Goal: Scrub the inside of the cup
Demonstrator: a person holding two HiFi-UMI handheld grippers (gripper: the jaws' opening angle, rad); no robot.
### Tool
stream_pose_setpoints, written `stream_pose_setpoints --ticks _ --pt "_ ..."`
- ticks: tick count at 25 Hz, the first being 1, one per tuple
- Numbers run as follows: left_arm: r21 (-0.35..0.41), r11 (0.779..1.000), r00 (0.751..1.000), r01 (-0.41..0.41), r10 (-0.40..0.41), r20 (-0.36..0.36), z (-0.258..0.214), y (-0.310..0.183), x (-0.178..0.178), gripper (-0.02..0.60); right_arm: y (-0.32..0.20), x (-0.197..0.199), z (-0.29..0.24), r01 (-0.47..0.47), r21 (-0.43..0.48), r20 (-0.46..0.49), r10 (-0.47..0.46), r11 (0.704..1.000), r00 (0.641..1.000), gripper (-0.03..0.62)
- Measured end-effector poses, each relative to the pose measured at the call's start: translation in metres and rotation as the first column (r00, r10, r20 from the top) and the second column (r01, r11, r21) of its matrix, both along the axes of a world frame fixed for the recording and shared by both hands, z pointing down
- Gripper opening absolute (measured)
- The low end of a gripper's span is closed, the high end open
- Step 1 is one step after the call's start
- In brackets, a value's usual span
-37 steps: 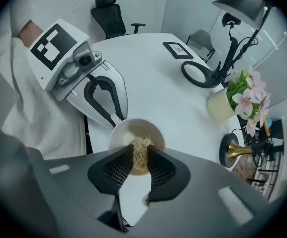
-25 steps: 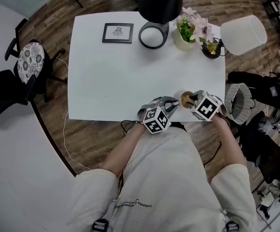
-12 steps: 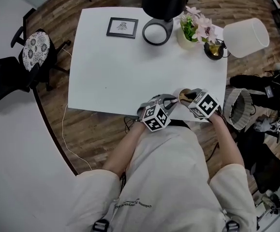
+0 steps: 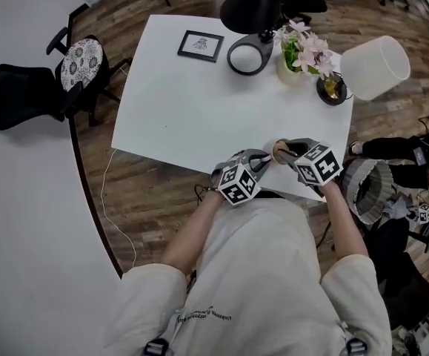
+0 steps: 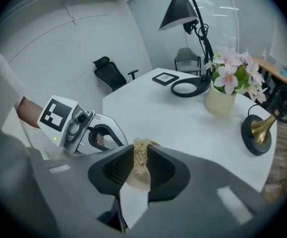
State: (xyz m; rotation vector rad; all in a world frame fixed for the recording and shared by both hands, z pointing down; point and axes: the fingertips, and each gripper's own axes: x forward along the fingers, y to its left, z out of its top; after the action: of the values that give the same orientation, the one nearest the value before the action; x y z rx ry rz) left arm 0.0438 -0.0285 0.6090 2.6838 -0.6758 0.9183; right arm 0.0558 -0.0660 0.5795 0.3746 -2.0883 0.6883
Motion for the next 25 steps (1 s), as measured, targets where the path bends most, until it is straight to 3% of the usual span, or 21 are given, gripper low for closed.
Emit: stream_pose_setpoints --ticks 10,14,18,22,25 --pt "-0.005 0.993 0.991 0.122 -0.122 0.048 -0.004 0.006 0.009 0.051 -0.010 0.028 -0.039 -0.015 0.116 0.102 0.003 0.993 0.995 0.107" --pt "-0.005 0.981 0.980 0.193 -0.193 0.051 -0.003 0.005 0.008 0.051 -0.025 0.047 -0.061 -0.046 0.210 0.136 0.018 0.977 0.991 0.107" --pt "-0.052 0.947 0.948 0.317 -0.319 -0.025 -0.005 0.002 0.008 0.049 -0.035 0.074 -0.064 -0.026 0.297 0.084 0.002 0.955 0.996 0.107" --pt "-0.131 0.892 0.890 0.433 -0.446 -0.094 -0.015 -0.003 0.006 0.049 -0.013 0.099 -0.043 0.075 0.264 0.000 -0.078 0.962 0.997 0.108" --pt "-0.114 0.892 0.891 0.438 -0.447 -0.077 -0.014 -0.006 0.010 0.049 0.018 0.097 -0.030 0.168 0.190 0.003 -0.172 0.967 0.985 0.107"
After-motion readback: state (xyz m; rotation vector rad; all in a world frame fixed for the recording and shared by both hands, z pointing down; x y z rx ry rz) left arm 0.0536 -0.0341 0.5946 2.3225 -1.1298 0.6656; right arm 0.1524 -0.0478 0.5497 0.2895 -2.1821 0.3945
